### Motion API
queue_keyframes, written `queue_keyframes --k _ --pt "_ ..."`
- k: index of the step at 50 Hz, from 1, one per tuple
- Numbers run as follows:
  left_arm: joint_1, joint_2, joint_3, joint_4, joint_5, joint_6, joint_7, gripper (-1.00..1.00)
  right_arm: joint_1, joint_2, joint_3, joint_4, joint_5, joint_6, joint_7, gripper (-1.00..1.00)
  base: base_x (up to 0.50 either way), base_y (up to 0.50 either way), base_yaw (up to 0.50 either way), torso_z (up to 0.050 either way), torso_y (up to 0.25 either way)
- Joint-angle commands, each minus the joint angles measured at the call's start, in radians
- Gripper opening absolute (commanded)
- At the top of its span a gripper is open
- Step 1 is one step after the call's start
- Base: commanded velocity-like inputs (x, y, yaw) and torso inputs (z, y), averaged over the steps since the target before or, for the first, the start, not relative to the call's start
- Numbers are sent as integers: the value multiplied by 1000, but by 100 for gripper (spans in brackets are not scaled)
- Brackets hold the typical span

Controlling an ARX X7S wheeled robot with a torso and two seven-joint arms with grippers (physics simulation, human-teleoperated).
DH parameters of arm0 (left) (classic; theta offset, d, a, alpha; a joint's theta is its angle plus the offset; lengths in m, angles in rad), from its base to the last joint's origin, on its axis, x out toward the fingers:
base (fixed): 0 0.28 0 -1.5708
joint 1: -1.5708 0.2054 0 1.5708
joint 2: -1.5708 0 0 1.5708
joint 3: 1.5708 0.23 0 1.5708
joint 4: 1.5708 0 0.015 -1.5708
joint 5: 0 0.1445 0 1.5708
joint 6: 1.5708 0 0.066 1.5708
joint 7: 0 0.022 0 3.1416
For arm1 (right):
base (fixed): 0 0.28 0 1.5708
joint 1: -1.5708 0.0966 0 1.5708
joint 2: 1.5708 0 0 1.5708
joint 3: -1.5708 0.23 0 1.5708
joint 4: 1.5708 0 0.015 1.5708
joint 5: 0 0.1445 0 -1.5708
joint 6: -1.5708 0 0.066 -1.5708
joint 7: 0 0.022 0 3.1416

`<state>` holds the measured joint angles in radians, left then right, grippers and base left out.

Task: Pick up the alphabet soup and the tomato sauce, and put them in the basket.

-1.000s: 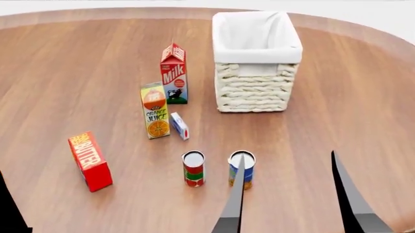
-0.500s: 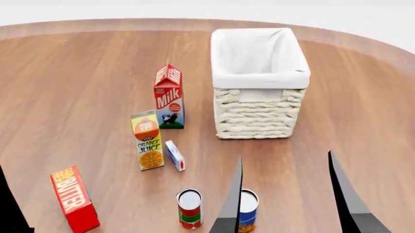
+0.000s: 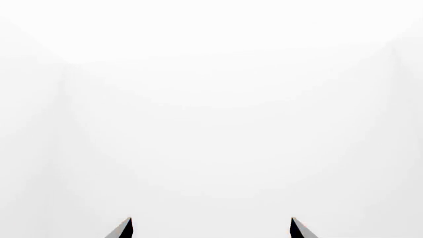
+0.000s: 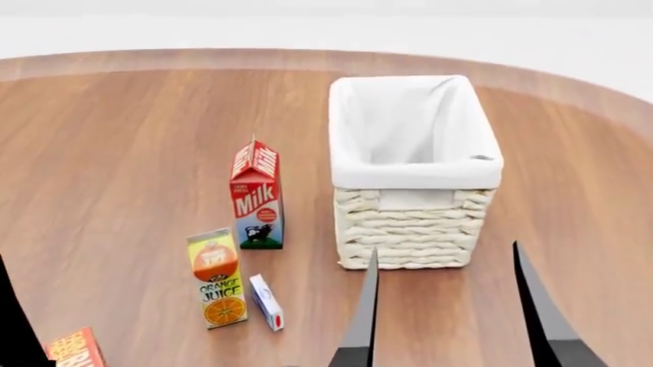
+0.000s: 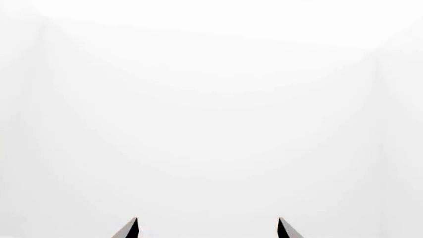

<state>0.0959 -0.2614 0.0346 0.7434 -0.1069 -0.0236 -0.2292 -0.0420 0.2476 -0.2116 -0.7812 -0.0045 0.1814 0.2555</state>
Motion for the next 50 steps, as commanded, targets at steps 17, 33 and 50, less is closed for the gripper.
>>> queue_keyframes --k 17,33,50 --pt "0 -16 14 6 4 -3 -13 100 9 11 -9 -18 10 19 14 100 352 0 0 0 1" --pt "7 -21 18 -12 5 17 -21 100 0 19 -25 5 8 -10 25 100 352 0 0 0 0" --pt "7 -27 29 -20 4 22 -26 100 7 30 -37 -1 12 1 37 100 353 0 0 0 1"
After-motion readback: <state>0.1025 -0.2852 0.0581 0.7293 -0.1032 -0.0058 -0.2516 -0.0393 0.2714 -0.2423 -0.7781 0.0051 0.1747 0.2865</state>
